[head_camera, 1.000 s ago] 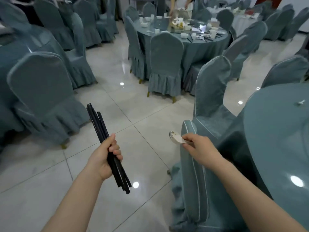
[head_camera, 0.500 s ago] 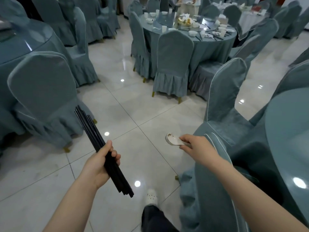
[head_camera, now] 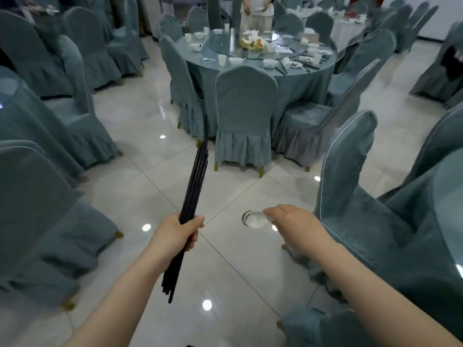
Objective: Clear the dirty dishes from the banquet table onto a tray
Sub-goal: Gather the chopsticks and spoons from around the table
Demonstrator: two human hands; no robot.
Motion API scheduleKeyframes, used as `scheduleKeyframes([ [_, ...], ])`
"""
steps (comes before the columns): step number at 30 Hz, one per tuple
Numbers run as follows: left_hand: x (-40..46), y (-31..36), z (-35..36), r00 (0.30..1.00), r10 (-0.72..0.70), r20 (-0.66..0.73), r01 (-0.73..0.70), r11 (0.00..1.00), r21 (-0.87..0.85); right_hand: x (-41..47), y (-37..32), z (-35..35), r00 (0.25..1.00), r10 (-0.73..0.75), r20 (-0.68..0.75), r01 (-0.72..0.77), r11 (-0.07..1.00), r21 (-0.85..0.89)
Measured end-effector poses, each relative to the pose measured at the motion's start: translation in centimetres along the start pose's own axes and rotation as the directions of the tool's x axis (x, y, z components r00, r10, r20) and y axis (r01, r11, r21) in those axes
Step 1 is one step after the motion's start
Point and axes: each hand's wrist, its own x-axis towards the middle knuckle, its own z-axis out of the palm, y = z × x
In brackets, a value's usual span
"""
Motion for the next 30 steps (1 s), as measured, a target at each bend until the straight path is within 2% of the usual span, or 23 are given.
scheduleKeyframes([
  [4,7.9,3.4,1.1,0.996,0.089,0.027,-0.093,0.971,0.22,4.9,2.7,-1.6,0.991,0.135,-0.022,-0.132,0.985,0.111],
  [6,12.2,4.9,2.2,0.987,0.14,0.074,-0.158,0.912,0.379,7.0,4.8,-2.1,0.976,0.219,-0.003,-0.217,0.966,0.143],
  [9,18.8,7.5,3.9,0.938,0.279,0.206,-0.344,0.679,0.649,9.9,7.6,-2.9,0.936,0.351,0.013,-0.349,0.926,0.146],
  [12,25.0,10.5,6.3,0.854,0.364,0.371,-0.513,0.483,0.709,12.5,10.1,-4.4,0.875,0.484,-0.008,-0.473,0.859,0.197],
  [15,30.3,13.7,9.4,0.766,0.378,0.52,-0.642,0.397,0.656,14.9,12.8,-6.8,0.807,0.588,-0.047,-0.561,0.79,0.245],
  [18,35.0,17.1,13.1,0.658,0.408,0.633,-0.751,0.294,0.591,16.2,14.9,-8.5,0.69,0.708,-0.149,-0.629,0.689,0.36],
  [23,39.9,22.7,20.0,0.523,0.416,0.744,-0.852,0.289,0.437,15.9,17.5,-9.8,0.52,0.844,-0.131,-0.705,0.511,0.492],
  [25,41.9,25.2,23.9,0.446,0.427,0.787,-0.892,0.287,0.349,15.9,19.9,-11.0,0.443,0.887,-0.127,-0.687,0.427,0.588],
  [27,43.6,27.7,27.6,0.402,0.429,0.809,-0.908,0.299,0.293,16.2,22.8,-13.0,0.384,0.912,-0.144,-0.612,0.368,0.7],
  [30,46.5,31.7,33.8,0.342,0.432,0.835,-0.926,0.306,0.221,16.9,28.3,-15.9,0.293,0.932,-0.214,-0.466,0.335,0.819],
])
